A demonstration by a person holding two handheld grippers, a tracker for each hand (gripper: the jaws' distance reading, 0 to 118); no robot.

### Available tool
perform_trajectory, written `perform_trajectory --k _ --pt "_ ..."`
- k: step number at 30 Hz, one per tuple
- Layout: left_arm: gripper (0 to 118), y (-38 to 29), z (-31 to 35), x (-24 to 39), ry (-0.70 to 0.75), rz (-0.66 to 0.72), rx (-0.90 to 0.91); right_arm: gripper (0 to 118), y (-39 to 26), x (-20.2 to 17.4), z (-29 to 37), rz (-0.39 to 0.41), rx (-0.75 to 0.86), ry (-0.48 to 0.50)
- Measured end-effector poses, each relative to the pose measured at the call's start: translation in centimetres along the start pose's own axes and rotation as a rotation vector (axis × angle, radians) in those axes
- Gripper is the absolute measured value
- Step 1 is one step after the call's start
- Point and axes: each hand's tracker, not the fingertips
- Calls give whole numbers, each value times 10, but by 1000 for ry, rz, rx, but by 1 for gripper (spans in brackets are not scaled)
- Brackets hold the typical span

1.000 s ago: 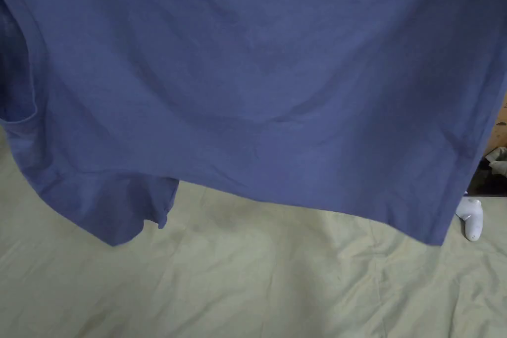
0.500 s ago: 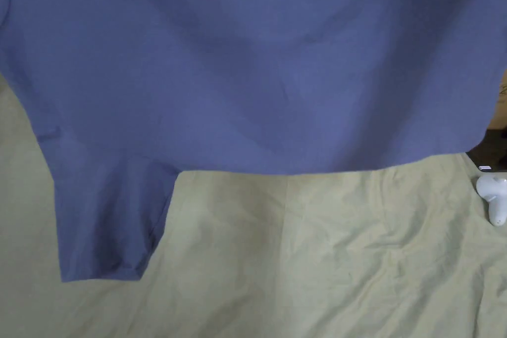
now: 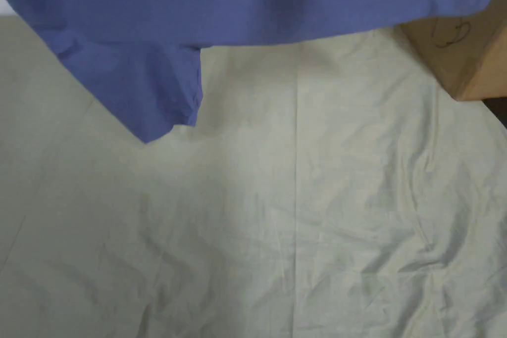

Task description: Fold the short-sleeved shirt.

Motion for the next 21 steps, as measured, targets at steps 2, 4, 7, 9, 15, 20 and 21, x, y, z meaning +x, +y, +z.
perform_trajectory --k 2,4,7,9,15,20,21 --pt "0 -14 -12 5 -2 -5 0 5 -9 -8 -16 65 37 -41" --pt "0 -28 -20 9 2 19 5 5 -25 -13 -31 76 31 -53" --pt "0 -53 -30 13 10 31 4 5 -49 -12 -60 48 -10 -47" --pt "0 -74 -33 18 12 -13 -18 5 -73 -11 -75 46 -48 -45" --pt "0 -159 -36 16 3 -106 -156 5 -166 -1 -111 41 -211 -63" --pt "0 -228 -17 2 -6 -108 -308 5 -251 24 -119 -25 -381 -69" --pt "0 -242 -9 -1 -9 -121 -336 5 -269 30 -116 -41 -411 -68"
